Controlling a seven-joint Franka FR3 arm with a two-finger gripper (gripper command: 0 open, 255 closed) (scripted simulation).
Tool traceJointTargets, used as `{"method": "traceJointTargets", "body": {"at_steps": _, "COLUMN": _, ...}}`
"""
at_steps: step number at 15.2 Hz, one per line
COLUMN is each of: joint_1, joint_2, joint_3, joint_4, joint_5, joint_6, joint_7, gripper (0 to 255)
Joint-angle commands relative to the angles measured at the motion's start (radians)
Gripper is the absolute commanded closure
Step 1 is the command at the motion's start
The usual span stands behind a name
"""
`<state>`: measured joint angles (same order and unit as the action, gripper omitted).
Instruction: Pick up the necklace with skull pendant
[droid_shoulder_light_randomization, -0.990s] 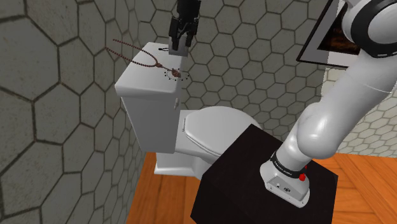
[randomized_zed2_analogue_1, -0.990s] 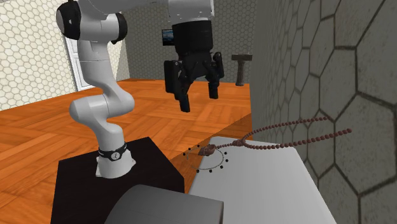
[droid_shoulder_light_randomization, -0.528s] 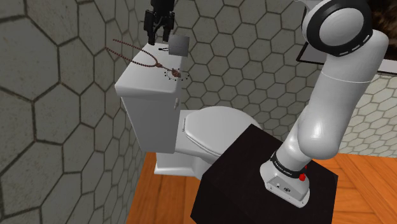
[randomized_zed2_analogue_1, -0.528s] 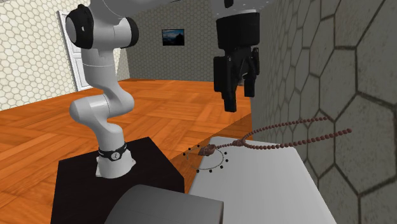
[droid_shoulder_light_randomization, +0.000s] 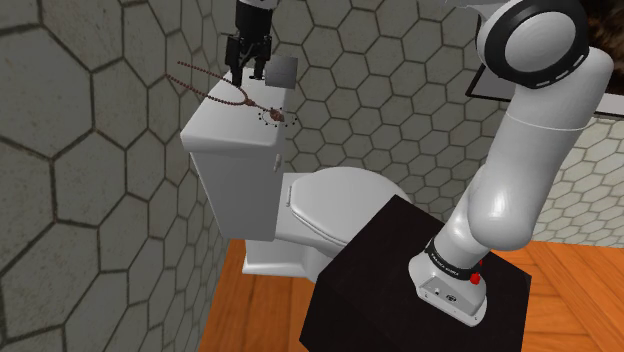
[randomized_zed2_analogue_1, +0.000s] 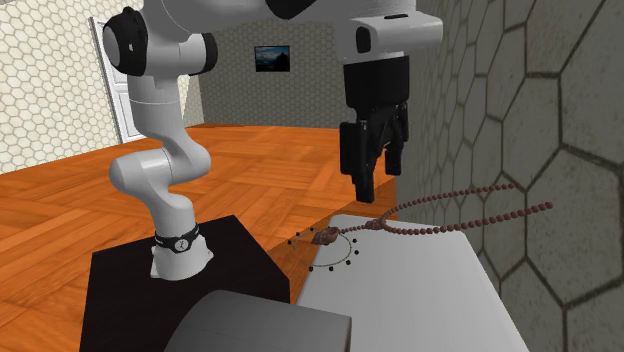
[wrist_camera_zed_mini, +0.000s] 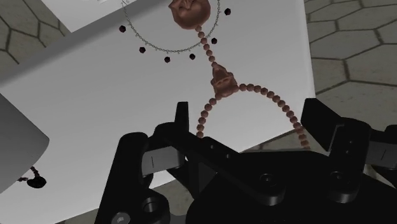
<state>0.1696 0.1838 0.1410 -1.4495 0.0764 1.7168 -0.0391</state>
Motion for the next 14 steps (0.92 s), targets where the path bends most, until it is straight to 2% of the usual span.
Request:
{"method": "traceJointTargets", "body": {"at_steps": 1, "joint_1": 0.001, "joint_2": -0.003, "joint_3": 0.001, "joint_4": -0.009, "joint_5": 0.0, "joint_6": 0.007, "joint_7": 0.001, "gripper": 255}}
{"method": "traceJointTargets", "body": {"at_steps": 10, "joint_1": 0.001, "joint_2": -0.003, "joint_3": 0.001, "joint_4": -0.01, "joint_5": 0.0, "joint_6": 0.008, "joint_7": 0.001, "gripper": 255}}
{"method": "traceJointTargets", "body": {"at_steps": 11, "joint_1": 0.001, "joint_2": -0.003, "joint_3": 0.001, "joint_4": -0.01, "joint_5": 0.0, "joint_6": 0.008, "joint_7": 0.001, "gripper": 0}}
{"method": "traceJointTargets", "body": {"at_steps": 14, "joint_1": 0.008, "joint_2": -0.083, "joint_3": -0.023, "joint_4": -0.201, "joint_5": -0.055, "joint_6": 0.337, "joint_7": 0.189, "gripper": 0}}
